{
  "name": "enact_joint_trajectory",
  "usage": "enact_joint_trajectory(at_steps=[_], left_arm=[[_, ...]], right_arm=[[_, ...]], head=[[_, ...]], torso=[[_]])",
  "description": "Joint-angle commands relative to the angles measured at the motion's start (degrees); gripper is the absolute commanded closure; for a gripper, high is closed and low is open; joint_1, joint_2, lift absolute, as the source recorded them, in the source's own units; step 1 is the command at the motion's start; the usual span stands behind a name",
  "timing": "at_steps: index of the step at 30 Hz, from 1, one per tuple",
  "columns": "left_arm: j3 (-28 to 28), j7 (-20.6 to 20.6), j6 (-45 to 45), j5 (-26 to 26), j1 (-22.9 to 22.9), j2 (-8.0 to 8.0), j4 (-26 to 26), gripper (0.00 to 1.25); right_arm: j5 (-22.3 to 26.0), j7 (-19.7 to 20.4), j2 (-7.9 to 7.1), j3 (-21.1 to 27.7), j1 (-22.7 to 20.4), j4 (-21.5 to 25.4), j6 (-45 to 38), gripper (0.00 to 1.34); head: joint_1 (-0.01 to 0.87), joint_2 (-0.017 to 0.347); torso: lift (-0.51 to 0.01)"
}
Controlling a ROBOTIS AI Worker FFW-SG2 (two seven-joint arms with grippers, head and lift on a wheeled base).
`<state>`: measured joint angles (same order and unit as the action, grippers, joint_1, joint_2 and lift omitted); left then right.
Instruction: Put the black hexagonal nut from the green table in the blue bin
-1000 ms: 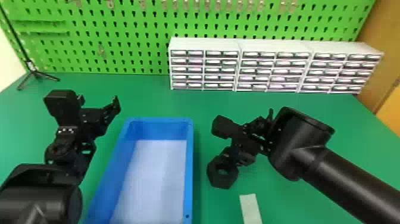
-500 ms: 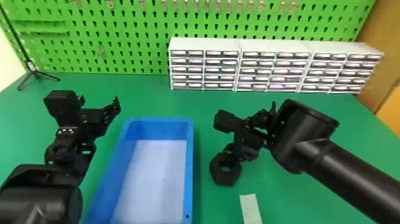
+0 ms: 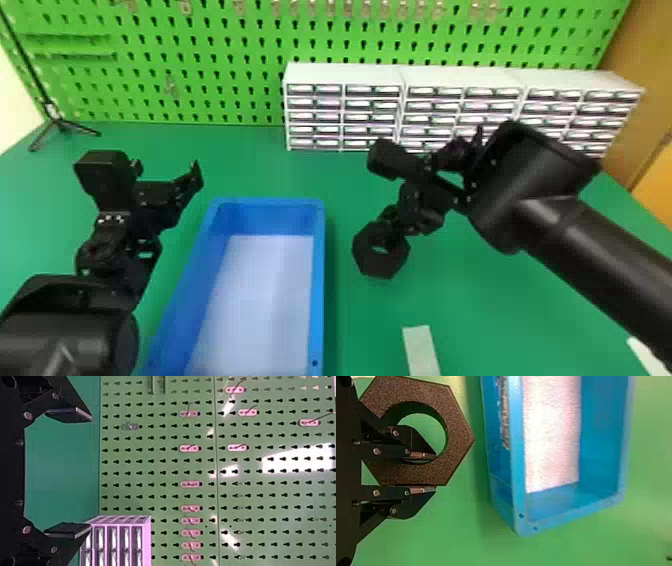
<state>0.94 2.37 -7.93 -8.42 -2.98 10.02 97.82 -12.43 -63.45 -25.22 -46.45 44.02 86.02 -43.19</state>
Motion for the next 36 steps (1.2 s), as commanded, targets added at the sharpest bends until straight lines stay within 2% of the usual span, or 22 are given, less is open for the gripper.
enact_joint_trajectory(at_steps=[1,7,13,24,36], left_arm=[[-0.1,0.0,0.0,0.1,0.0,-0.09,0.0,0.30],[-0.1,0.0,-0.1,0.1,-0.1,0.00,0.0,0.30],[-0.1,0.1,0.0,0.1,-0.1,0.00,0.0,0.30],[-0.4,0.1,-0.1,0.2,-0.3,0.00,-0.1,0.30],[-0.8,0.1,-0.1,0.3,-0.4,0.00,-0.6,0.30]], right_arm=[[0.7,-0.5,-0.09,0.5,1.3,2.5,-1.2,1.00],[4.6,-0.8,0.17,0.8,2.7,4.2,-1.8,1.00],[5.8,-0.7,1.14,0.9,4.1,6.4,-2.3,1.00],[5.0,-0.5,6.15,-1.3,6.6,6.7,-2.1,1.00],[5.0,2.4,11.16,-4.4,7.2,6.4,-2.1,1.00]], head=[[0.683,0.028],[0.683,0.028],[0.683,0.028],[0.683,0.028],[0.683,0.028]], torso=[[-0.096],[-0.096],[-0.096],[-0.096],[-0.096]])
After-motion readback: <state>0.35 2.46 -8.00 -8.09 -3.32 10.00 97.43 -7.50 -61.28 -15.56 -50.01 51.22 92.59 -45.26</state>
